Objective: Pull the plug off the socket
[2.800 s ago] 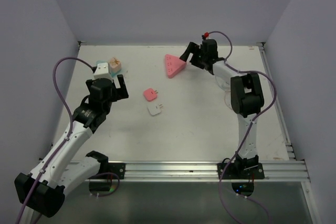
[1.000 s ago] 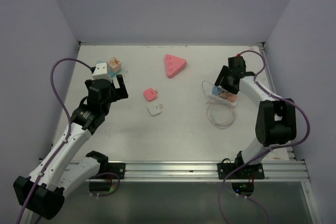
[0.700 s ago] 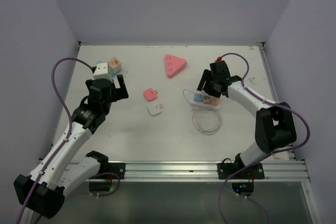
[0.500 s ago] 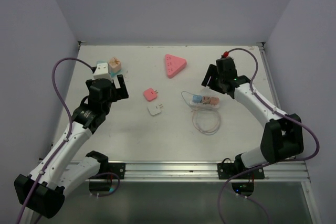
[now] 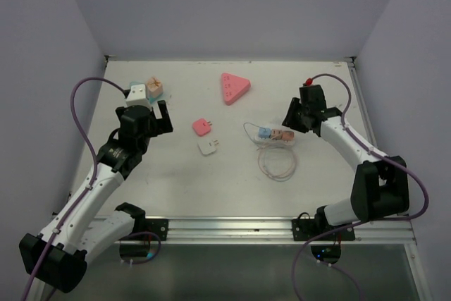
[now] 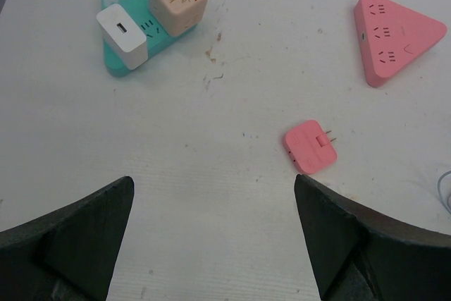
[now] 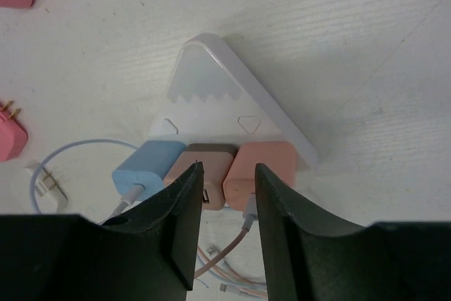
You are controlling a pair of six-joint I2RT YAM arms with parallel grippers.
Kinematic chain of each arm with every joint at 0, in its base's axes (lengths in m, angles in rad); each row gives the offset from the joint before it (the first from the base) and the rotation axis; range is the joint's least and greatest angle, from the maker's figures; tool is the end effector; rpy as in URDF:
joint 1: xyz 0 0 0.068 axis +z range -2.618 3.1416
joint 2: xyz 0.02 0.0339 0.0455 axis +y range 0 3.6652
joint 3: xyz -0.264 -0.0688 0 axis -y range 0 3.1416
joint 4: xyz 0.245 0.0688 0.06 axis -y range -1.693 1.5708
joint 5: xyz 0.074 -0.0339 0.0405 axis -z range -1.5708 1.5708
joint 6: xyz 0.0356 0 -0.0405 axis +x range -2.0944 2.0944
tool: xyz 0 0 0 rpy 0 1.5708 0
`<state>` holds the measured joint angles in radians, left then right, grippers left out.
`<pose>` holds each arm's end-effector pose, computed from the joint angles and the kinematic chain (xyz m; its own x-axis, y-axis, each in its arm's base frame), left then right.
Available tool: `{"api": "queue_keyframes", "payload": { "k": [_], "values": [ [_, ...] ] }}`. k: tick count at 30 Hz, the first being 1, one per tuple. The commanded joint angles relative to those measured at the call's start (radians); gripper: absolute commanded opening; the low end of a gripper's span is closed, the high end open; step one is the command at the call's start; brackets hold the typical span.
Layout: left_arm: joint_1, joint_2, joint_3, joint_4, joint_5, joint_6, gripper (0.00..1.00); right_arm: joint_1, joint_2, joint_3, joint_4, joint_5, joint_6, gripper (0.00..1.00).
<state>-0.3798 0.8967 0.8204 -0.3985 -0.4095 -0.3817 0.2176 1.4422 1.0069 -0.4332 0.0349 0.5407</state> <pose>0.1900 -0.0606 0.3121 -0.3982 -0.2090 -0.8932 -0.1478 0.9756 -0.1624 0.2975 0.0645 0.2428 -0.7388 0.3635 -0.5675 0.2176 0.9256 0.3097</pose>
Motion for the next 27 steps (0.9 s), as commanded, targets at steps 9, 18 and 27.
{"api": "queue_keyframes", "payload": {
  "k": [9,18,27],
  "values": [
    [0.007,0.005,-0.004,0.023,0.006,0.014,1.00,0.051,-0.114,-0.155,0.047,-0.211,0.100,0.35],
    [0.007,0.015,-0.004,0.021,0.005,0.014,1.00,0.135,-0.218,-0.195,0.125,-0.270,0.188,0.34],
    [0.007,0.013,-0.007,0.021,0.001,0.012,1.00,0.014,-0.394,-0.352,0.203,-0.124,0.212,0.44]
  ]
}}
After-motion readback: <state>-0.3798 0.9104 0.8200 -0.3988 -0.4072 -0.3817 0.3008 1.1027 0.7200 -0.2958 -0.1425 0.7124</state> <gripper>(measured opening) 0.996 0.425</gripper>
